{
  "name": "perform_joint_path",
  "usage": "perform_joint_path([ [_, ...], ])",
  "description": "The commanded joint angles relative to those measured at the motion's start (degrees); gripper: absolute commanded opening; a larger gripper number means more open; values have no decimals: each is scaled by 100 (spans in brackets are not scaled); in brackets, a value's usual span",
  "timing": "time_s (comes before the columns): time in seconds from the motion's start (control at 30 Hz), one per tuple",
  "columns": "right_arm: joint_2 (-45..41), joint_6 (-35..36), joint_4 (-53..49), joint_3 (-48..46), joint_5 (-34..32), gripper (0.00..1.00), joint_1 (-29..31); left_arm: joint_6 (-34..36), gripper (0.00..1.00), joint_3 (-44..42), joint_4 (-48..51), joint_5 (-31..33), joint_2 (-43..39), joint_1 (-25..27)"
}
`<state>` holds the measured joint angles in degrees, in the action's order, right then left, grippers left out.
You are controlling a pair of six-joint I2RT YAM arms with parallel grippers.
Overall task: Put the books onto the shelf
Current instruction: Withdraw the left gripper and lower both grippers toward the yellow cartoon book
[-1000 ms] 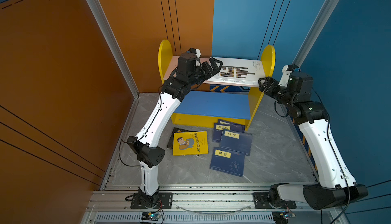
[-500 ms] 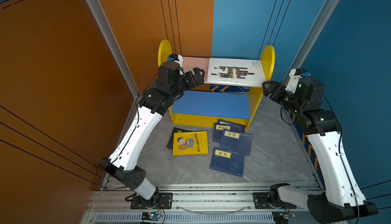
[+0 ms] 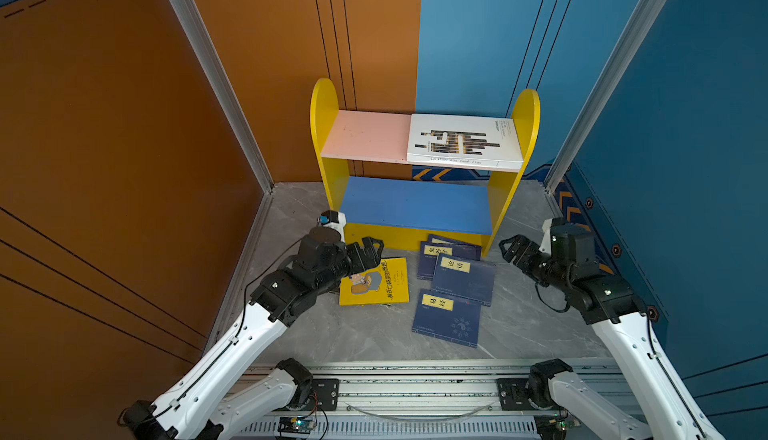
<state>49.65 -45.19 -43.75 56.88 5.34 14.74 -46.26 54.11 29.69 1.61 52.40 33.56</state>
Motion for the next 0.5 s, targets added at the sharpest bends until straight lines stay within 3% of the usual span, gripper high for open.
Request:
perform_joint_path([
  [0.0, -82, -665, 713, -537, 76, 87, 435, -764, 98, -622, 166, 620, -359, -6],
  [0.1, 207, -962, 1520, -1008, -4, 92, 1075, -855, 98, -1086, 278, 725, -468, -168],
  [0.13, 371, -1032, 1781, -1112, -77, 100, 1314, -818, 98, -1182, 341, 760, -454, -269],
  [0.2, 758, -1100, 2250, -1194, -128, 100, 1689, -836, 98, -1342, 466, 708, -409, -516],
  [0.47, 2783, -1159, 3346, -512, 266, 100, 2471, -837, 98, -2452, -458, -558, -244, -1601],
])
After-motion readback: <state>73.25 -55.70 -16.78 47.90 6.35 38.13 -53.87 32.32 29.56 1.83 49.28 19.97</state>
